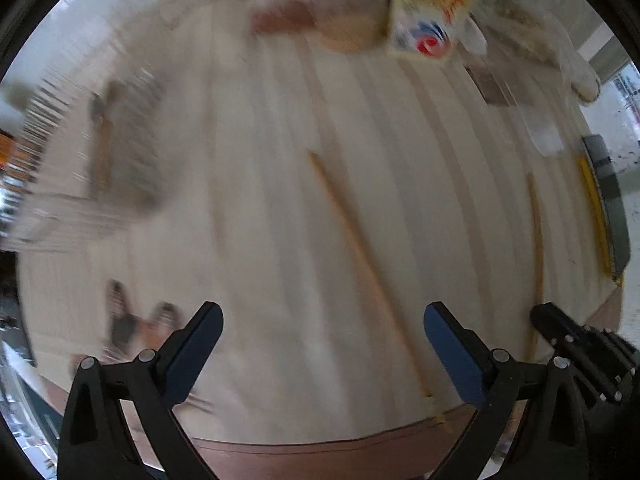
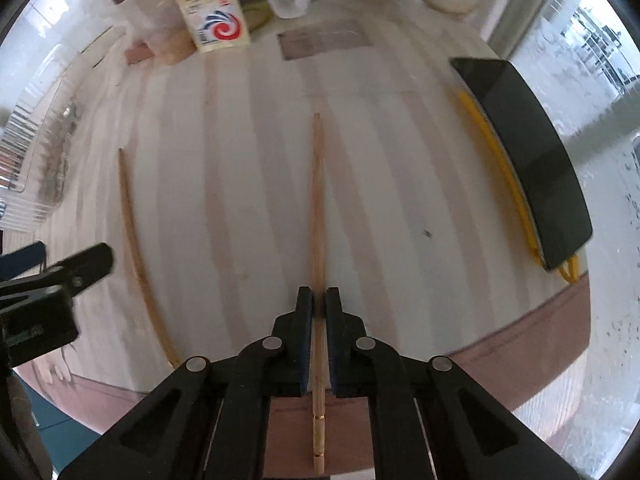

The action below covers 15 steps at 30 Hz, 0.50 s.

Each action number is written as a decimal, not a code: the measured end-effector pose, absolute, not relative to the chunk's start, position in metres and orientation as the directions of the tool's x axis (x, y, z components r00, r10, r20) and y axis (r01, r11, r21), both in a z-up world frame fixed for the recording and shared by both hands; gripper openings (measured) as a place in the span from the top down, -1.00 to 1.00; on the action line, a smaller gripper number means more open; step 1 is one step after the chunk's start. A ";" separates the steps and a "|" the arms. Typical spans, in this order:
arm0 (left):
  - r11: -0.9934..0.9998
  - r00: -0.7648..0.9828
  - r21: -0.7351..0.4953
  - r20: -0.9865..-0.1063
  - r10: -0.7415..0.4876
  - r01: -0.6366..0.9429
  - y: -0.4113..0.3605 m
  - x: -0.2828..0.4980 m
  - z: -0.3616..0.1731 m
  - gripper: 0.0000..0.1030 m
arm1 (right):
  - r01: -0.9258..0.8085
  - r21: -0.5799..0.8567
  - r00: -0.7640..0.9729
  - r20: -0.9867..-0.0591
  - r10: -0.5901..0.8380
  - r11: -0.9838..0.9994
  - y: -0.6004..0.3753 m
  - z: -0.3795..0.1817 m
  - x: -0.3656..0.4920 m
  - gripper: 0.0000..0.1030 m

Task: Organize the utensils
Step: 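Grasp a wooden chopstick with each tool from the counter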

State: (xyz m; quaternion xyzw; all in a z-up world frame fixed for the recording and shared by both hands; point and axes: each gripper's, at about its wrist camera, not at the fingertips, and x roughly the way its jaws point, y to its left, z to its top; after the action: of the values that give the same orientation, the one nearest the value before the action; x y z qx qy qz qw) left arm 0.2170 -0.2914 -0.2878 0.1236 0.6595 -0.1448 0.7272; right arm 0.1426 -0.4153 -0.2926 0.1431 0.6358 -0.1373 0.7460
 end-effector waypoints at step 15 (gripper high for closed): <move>0.885 0.067 -0.022 -0.996 -0.060 0.464 -0.340 0.203 -0.299 0.83 | 0.433 0.078 0.147 -0.989 0.015 0.898 -0.442 -0.289 0.121 0.86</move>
State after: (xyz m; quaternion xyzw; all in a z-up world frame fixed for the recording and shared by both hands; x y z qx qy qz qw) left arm 0.2032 -0.3399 -0.2994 0.1536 0.6578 -0.1837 0.7141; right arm 0.1209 -0.4415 -0.2890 0.1757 0.6377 -0.1417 0.7365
